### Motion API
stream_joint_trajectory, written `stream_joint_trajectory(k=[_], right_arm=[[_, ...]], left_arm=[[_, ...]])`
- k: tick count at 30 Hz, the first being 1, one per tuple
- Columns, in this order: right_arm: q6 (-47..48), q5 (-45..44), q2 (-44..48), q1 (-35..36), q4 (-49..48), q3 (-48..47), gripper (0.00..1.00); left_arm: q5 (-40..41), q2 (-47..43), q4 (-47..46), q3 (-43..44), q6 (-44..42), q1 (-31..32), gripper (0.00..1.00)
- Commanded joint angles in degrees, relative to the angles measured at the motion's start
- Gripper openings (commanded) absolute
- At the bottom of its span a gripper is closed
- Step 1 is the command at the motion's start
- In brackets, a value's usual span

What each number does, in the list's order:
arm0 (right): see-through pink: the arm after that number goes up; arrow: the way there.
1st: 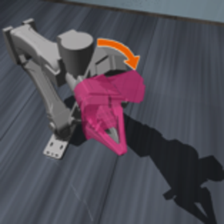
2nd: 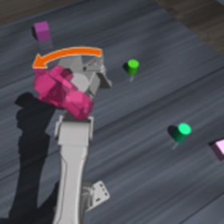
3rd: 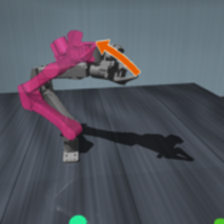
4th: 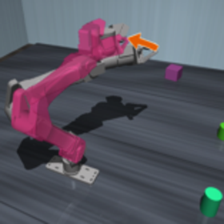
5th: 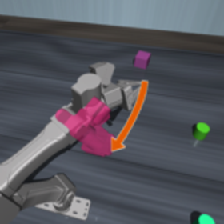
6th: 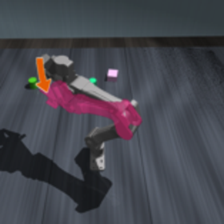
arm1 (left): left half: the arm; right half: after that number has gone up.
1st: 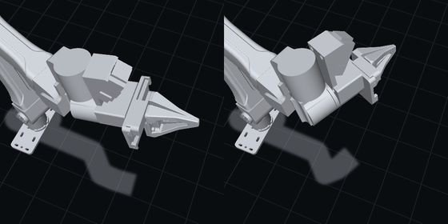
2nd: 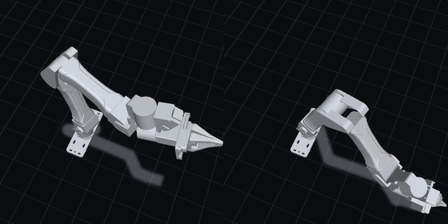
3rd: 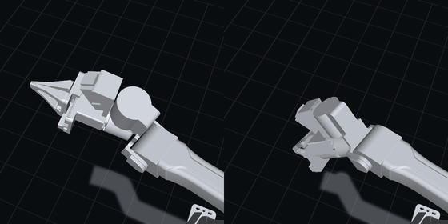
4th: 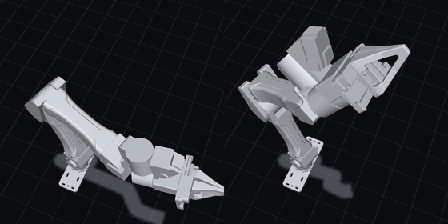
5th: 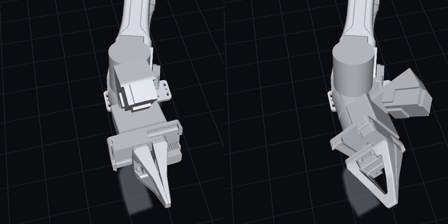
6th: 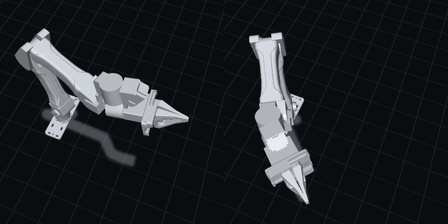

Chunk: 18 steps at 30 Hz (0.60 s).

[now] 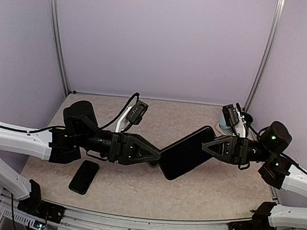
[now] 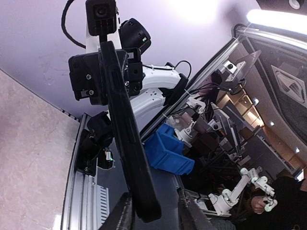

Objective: Take the phone out of the phone case
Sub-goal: Remove the top left corner of the phone case.

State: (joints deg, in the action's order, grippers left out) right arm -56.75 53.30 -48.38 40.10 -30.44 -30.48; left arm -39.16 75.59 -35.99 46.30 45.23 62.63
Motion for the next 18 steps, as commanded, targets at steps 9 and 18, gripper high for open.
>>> stream_joint_trajectory(k=[9,18], right_arm=[[-1.2,0.4,-1.7,-0.4,-6.3,-3.5,0.0],[-4.2,2.5,-4.0,-0.4,-11.4,-3.4,0.0]], left_arm=[[-9.0,2.7,-9.2,4.7,4.1,0.1,0.15],[-11.5,3.5,-11.0,7.4,5.3,1.8,0.13]])
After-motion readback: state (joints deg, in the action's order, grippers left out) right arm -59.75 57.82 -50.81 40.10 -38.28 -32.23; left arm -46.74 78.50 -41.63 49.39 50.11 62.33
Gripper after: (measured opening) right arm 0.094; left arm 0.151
